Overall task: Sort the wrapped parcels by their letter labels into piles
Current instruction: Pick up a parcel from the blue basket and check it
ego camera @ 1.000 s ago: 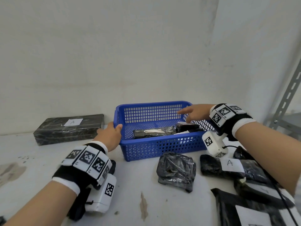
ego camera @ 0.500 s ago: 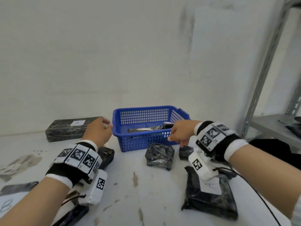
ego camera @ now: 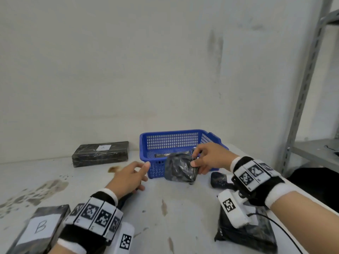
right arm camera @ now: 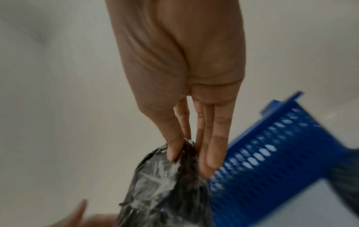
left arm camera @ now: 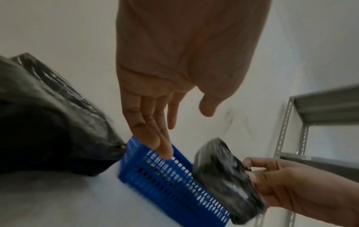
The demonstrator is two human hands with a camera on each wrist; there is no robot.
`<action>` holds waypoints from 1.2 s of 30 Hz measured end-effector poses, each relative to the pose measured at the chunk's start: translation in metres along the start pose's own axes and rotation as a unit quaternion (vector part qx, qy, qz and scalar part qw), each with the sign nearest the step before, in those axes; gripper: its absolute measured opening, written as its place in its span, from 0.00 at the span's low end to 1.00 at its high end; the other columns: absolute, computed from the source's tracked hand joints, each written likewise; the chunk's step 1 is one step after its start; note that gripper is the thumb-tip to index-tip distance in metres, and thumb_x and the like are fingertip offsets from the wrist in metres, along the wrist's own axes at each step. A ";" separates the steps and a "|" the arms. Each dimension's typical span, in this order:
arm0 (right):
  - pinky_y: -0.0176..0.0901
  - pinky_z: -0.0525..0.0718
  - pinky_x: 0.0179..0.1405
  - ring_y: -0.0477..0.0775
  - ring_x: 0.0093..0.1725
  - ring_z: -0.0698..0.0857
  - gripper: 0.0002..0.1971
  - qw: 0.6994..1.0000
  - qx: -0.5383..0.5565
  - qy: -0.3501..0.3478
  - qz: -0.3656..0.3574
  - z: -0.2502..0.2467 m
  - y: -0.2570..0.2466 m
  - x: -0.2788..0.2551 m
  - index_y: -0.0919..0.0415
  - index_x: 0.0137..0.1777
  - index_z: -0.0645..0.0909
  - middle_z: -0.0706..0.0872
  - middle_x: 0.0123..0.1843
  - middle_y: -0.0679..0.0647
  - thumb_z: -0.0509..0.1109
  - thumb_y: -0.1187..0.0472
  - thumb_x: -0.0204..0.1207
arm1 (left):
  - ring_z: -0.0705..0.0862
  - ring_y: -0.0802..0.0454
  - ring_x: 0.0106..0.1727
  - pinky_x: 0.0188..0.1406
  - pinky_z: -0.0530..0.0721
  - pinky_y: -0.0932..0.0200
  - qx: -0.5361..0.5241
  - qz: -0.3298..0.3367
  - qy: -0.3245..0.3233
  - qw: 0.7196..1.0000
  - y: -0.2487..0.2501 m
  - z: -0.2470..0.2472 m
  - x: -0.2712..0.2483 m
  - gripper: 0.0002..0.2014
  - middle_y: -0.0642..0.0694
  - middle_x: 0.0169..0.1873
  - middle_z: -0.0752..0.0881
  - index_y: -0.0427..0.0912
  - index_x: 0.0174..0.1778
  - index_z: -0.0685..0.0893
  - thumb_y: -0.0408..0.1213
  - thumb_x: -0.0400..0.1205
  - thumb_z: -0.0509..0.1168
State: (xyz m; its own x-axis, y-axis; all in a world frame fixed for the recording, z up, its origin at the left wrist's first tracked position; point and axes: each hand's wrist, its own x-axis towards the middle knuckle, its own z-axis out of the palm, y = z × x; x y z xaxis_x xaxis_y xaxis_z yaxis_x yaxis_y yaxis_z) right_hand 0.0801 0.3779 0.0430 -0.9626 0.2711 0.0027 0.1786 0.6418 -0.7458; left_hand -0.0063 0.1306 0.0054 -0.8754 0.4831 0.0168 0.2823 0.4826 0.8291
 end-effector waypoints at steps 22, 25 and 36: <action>0.33 0.87 0.42 0.47 0.44 0.93 0.30 0.943 0.187 0.069 -0.266 0.019 -0.100 -0.023 0.35 0.75 0.74 0.89 0.60 0.48 0.78 0.56 0.75 | 0.92 0.51 0.47 0.41 0.88 0.62 -0.250 0.265 0.131 0.922 0.068 -0.060 -0.016 0.24 0.54 0.55 0.89 0.50 0.61 0.84 0.43 0.67 0.74; 0.38 0.88 0.42 0.56 0.44 0.92 0.27 0.934 0.210 0.092 -0.273 0.018 -0.099 -0.020 0.37 0.72 0.79 0.89 0.59 0.51 0.78 0.61 0.76 | 0.91 0.56 0.48 0.38 0.86 0.68 -0.222 0.261 0.115 0.932 0.065 -0.062 -0.021 0.29 0.55 0.57 0.87 0.58 0.66 0.79 0.46 0.67 0.74; 0.47 0.87 0.57 0.49 0.45 0.93 0.34 0.943 0.158 0.096 -0.277 0.015 -0.100 -0.025 0.31 0.72 0.76 0.92 0.52 0.44 0.79 0.43 0.63 | 0.93 0.48 0.43 0.42 0.89 0.64 -0.200 0.248 0.083 0.944 0.067 -0.070 -0.033 0.32 0.43 0.52 0.91 0.64 0.69 0.76 0.41 0.69 0.74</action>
State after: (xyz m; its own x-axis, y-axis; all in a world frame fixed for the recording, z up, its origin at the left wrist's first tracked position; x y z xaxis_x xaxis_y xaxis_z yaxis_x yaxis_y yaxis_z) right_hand 0.0831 0.2958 0.1074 -0.8302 0.1009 0.5482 -0.4398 0.4857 -0.7554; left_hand 0.0139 0.0965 0.0996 -0.7333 0.4401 0.5182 0.5320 -0.1032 0.8404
